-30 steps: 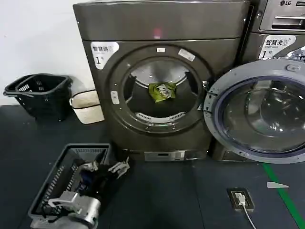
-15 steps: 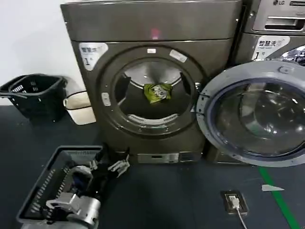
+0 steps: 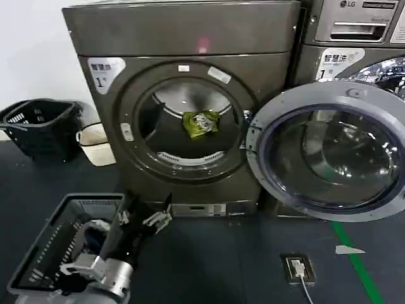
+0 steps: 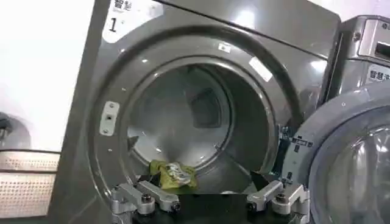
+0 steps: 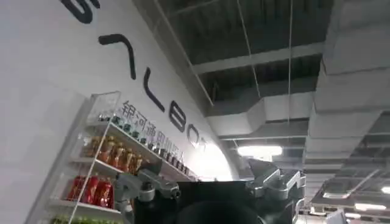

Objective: Grasp the clothes from the dryer.

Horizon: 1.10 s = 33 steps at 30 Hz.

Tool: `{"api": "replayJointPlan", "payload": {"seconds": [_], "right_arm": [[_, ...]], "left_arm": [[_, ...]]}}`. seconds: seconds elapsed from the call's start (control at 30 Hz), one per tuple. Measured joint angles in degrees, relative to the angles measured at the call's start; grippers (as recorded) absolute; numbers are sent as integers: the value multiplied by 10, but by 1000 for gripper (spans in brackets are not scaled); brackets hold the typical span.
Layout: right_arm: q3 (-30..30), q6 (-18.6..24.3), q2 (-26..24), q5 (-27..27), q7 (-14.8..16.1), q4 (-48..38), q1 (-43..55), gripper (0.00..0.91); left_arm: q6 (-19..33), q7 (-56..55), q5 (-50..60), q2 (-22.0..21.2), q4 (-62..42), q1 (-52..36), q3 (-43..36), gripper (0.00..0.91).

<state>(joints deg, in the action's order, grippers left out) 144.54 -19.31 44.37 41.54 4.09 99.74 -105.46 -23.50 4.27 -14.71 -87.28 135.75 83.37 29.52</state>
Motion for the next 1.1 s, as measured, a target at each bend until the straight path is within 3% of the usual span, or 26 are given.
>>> {"api": "replayJointPlan", "payload": {"seconds": [0.67, 1.1], "right_arm": [[-19, 5, -1, 5, 2, 5, 14, 907], [-17, 31, 5, 14, 14, 12, 14, 907]], "left_arm": [[0, -1, -1, 1, 2, 8, 4, 907], [1, 0, -4, 1, -2, -1, 9, 907]]}}
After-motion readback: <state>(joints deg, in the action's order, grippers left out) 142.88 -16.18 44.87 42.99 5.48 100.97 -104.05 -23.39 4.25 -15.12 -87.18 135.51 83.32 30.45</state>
